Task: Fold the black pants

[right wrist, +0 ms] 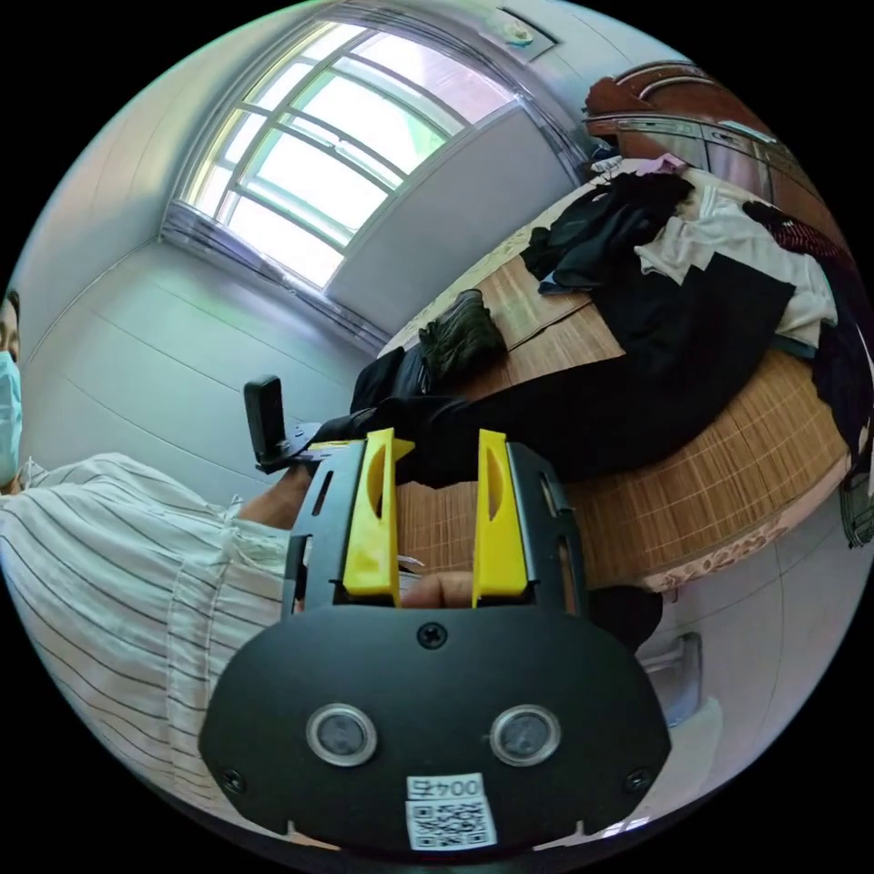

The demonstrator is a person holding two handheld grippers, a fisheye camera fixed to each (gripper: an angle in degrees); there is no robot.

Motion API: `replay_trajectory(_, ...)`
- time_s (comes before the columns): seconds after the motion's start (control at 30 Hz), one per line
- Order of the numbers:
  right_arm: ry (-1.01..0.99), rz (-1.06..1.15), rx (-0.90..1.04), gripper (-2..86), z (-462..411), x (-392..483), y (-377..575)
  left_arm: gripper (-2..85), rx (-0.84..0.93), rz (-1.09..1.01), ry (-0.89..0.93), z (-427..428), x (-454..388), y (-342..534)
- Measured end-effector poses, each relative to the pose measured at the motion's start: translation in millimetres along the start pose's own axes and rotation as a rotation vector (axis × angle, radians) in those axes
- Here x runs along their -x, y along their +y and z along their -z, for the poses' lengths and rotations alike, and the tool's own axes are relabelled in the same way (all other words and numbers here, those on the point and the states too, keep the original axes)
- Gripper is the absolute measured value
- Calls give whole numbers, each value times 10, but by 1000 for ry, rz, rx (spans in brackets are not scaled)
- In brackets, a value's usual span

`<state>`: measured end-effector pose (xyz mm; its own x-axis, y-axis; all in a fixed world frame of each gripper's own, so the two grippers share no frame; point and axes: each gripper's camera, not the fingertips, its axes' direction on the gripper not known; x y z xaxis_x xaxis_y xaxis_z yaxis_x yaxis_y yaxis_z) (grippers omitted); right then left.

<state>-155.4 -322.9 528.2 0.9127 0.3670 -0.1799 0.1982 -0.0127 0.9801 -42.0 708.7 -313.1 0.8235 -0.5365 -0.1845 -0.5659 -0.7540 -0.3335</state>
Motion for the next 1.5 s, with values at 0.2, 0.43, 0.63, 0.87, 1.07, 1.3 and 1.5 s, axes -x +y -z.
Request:
replay_trajectory(0.2, -136, 95, 38, 124, -636, 399, -427, 68, 61, -168, -116, -1074, -859, 185)
replay_trajectory(0.43, 36, 206, 438, 140, -2016, 746, -944, 67, 149, -210, -138, -2097, -1254, 414)
replay_trajectory(0.63, 34, 292, 851, 178, -3366, 976, -1359, 67, 169, -251, -126, -2754, -1577, 544)
replay_trajectory(0.87, 314, 585, 1448, 203, -4965, 1407, -1084, 70, 231, -390, -156, -3385, -2087, 473)
replay_trajectory(1.07, 492, 819, 1812, 172, -5432, 1260, -306, 70, 227, -345, -145, -3601, -2083, 373)
replay_trajectory(1.3, 569, 912, 1769, 47, -5110, 1001, -277, 73, 311, -389, -173, -3918, -2140, 90)
replay_trajectory(1.5, 429, 597, 1033, 30, -3935, 682, -1300, 81, 309, -293, -150, -3866, -1824, -302)
